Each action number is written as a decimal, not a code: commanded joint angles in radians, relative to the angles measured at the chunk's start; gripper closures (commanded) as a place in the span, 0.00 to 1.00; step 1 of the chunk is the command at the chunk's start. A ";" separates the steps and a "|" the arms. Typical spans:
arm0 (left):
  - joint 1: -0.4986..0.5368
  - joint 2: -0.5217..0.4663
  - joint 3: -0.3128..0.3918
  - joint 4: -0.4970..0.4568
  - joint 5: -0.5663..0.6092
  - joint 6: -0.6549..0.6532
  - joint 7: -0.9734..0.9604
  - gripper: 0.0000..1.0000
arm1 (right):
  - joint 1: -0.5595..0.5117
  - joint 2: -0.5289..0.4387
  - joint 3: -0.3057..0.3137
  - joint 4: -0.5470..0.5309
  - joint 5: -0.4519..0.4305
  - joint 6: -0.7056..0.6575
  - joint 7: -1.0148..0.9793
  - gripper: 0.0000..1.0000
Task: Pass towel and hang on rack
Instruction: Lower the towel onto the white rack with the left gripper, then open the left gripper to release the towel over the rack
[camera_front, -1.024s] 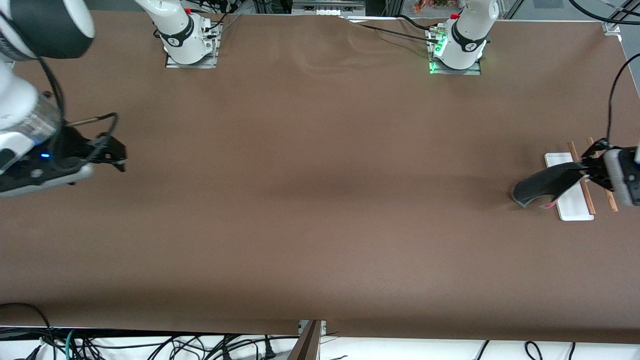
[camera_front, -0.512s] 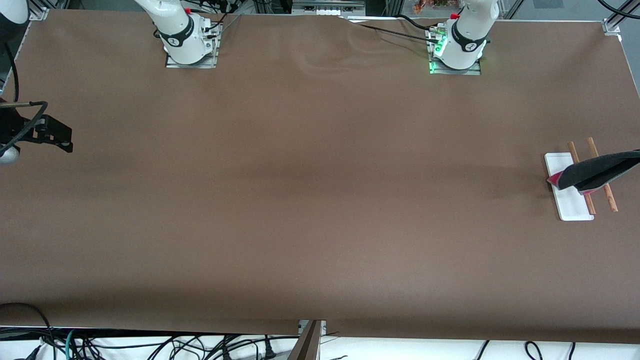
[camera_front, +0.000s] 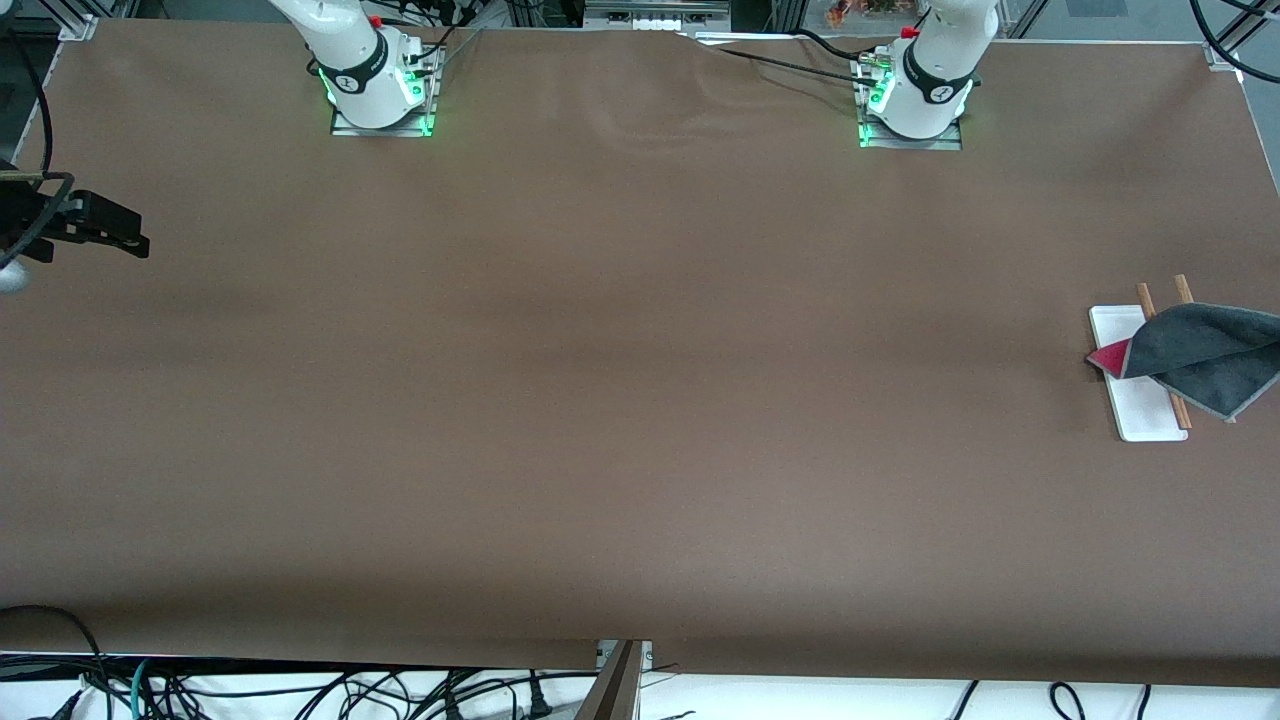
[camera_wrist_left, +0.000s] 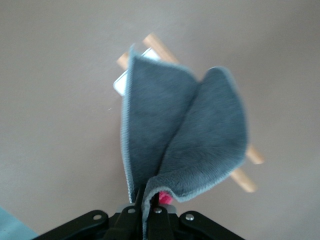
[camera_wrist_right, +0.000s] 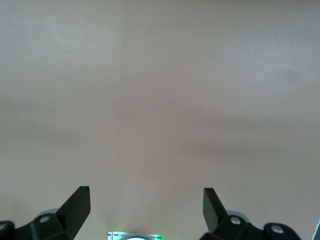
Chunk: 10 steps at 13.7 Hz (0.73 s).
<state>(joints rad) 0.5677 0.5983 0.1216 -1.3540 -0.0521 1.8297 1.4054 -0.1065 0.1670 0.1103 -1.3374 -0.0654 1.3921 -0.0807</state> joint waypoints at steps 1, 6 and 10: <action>0.024 0.069 -0.004 0.041 0.009 0.031 0.029 1.00 | 0.001 -0.030 -0.001 -0.039 0.009 0.008 0.010 0.00; 0.043 0.110 -0.005 0.039 0.006 0.097 0.021 0.18 | 0.002 -0.023 -0.001 -0.031 0.009 0.004 0.006 0.00; 0.040 0.107 -0.005 0.039 0.003 0.095 0.021 0.00 | -0.002 -0.012 -0.001 -0.028 0.012 0.005 -0.019 0.00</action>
<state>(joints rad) 0.6045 0.6947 0.1187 -1.3473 -0.0521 1.9338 1.4114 -0.1039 0.1660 0.1102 -1.3481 -0.0654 1.3923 -0.0841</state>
